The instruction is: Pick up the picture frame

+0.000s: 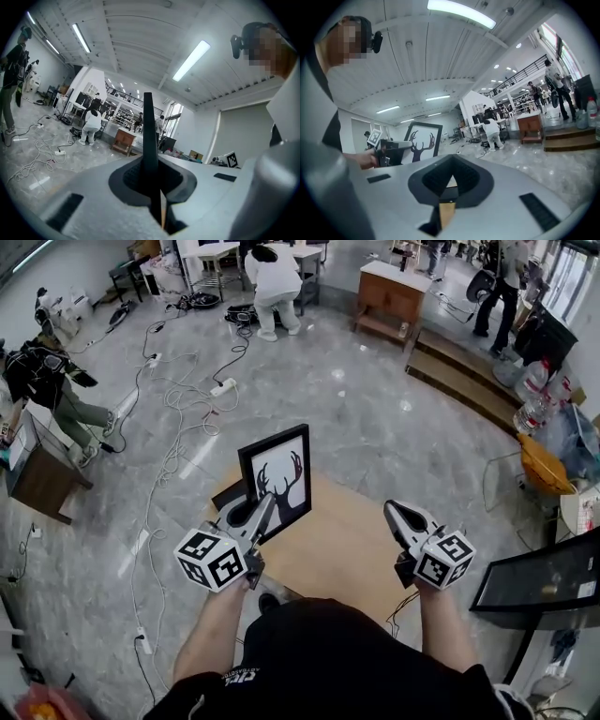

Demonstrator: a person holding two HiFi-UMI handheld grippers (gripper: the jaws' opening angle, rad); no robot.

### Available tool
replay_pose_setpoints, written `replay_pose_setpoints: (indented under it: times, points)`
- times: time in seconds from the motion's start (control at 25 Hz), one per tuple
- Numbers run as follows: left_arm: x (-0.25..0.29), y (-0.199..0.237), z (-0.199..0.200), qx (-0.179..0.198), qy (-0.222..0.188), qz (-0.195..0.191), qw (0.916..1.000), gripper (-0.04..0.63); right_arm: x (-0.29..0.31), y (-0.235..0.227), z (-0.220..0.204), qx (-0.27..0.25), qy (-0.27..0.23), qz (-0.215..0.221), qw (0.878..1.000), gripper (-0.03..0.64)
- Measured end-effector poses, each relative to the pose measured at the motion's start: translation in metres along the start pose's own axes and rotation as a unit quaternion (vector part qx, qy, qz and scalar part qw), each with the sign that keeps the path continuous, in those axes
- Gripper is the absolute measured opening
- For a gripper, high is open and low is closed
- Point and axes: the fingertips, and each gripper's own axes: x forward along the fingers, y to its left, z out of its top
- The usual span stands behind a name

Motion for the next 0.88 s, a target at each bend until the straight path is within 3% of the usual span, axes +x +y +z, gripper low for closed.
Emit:
replay_pose_setpoints:
  times: [0.36, 0.88]
  points:
    - [0.026, -0.022, 0.014, 0.053, 0.013, -0.007, 0.9985, 0.025, -0.023, -0.015, 0.017, -0.01, -0.023, -0.021, 0.999, 0.003]
    - [0.027, -0.021, 0.022, 0.088, 0.014, -0.012, 0.9959, 0.023, -0.015, -0.003, 0.018, -0.03, -0.016, -0.027, 0.999, 0.002]
